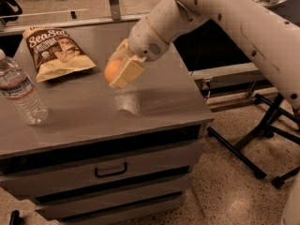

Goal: Move orange near water bottle

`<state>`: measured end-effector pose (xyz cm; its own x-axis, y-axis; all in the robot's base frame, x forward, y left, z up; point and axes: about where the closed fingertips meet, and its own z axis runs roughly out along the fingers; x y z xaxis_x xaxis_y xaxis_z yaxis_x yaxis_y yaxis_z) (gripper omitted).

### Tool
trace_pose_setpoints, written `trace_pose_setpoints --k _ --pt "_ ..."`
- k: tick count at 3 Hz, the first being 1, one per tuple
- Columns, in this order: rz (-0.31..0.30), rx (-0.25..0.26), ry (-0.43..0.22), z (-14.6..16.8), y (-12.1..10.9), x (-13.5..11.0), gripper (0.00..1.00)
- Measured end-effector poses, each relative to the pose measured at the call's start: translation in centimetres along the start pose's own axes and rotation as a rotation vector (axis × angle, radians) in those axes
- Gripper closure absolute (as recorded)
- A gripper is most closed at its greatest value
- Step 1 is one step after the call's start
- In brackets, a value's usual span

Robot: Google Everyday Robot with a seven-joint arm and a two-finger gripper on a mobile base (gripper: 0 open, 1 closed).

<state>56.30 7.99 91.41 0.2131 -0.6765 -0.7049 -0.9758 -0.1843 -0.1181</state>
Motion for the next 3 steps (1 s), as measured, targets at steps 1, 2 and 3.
trace_pose_setpoints --k 1,2,3 --pt "-0.067 -0.065 -0.007 2.2 1.1 -3.3 1.0" --pt "-0.125 -0.129 0.005 5.1 2.2 -5.4 1.0" --pt "-0.18 -0.198 0.022 8.9 3.4 -6.1 1.0"
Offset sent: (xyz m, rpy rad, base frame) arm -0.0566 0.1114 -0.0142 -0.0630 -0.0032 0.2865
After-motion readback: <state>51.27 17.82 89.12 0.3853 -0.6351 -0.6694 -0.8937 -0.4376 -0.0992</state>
